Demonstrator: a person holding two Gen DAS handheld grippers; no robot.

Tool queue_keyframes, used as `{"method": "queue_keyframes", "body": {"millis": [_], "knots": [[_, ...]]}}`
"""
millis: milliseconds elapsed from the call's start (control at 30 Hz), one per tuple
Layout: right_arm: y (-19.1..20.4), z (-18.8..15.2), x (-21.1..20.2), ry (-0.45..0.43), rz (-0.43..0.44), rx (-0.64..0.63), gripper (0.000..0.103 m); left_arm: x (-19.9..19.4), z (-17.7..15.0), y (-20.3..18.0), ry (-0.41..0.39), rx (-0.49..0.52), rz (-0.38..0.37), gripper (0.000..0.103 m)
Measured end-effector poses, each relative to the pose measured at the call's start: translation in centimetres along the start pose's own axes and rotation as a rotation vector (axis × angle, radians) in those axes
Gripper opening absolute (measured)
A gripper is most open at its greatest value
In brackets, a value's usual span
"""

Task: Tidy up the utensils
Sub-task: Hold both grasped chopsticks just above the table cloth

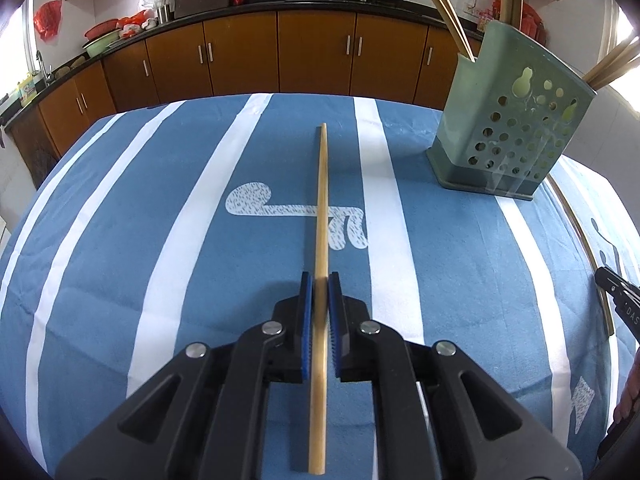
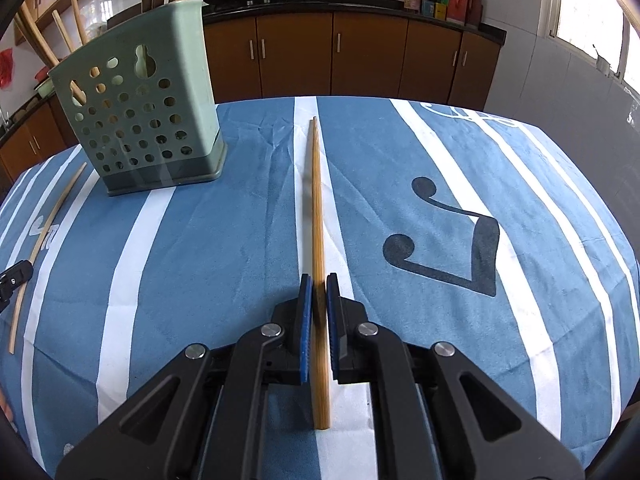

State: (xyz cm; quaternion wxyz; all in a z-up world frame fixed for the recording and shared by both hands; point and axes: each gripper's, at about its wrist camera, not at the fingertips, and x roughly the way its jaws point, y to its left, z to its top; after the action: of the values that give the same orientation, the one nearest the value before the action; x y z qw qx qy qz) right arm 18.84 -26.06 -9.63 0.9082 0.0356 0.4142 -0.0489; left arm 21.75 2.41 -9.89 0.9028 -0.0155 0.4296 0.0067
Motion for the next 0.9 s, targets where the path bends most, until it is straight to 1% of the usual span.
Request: {"method": "queue_keyframes", "body": {"millis": [167, 433, 900], "knots": [[-0.02, 0.04, 0.06, 0.001, -0.003, -0.003, 0.008, 0.03, 0.0, -0.09, 0.001, 0.002, 0.004, 0.011], [0.17, -0.04, 0.03, 0.001, -0.011, -0.01, 0.009, 0.09, -0.01, 0.13, 0.001, -0.023, -0.013, 0.011], [0.15, 0.0, 0.09, 0.002, -0.013, -0.013, 0.009, 0.04, -0.08, -0.02, 0.001, -0.012, 0.0, 0.011]]}}
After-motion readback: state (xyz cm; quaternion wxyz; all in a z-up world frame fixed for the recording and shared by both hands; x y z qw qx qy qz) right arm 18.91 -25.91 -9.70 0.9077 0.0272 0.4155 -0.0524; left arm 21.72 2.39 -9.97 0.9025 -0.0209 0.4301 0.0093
